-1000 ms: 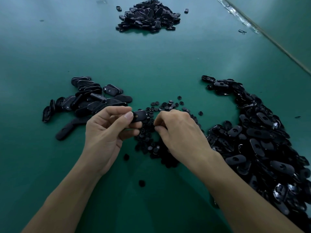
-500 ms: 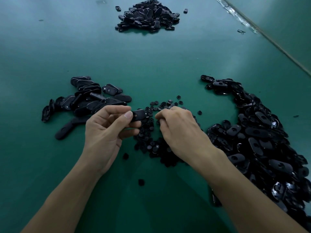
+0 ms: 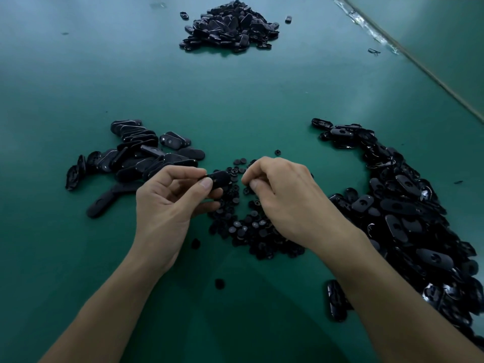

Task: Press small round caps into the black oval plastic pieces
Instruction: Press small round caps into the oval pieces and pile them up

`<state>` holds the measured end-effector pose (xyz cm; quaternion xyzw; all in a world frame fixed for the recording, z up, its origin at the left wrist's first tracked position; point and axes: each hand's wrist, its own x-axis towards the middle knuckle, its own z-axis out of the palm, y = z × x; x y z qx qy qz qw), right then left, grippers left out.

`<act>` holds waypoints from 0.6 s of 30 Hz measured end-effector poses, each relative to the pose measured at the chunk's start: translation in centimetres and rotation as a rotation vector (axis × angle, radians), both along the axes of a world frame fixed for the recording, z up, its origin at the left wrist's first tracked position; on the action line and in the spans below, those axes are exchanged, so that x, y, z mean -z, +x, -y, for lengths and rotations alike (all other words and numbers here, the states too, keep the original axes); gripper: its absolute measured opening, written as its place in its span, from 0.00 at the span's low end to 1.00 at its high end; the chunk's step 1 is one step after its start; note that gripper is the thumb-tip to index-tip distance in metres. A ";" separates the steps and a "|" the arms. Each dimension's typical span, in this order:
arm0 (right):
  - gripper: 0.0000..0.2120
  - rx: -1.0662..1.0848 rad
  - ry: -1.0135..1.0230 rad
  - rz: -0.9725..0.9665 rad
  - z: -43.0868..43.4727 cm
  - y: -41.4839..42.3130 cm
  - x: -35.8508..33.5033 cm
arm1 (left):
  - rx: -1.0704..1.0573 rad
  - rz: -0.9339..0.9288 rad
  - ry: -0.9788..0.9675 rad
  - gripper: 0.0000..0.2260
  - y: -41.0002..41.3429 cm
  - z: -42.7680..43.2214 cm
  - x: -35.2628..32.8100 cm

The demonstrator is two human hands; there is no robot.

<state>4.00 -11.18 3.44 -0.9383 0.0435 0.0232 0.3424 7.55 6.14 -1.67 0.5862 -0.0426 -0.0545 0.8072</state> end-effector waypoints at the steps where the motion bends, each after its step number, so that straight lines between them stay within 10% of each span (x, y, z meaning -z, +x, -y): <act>1: 0.09 0.001 -0.003 0.004 0.0 0.0 -0.1 | 0.000 0.010 0.006 0.03 0.0 0.0 0.1; 18: 0.07 -0.098 0.063 0.204 -3.4 0.2 0.1 | 0.114 0.141 0.177 0.06 -0.3 0.2 0.1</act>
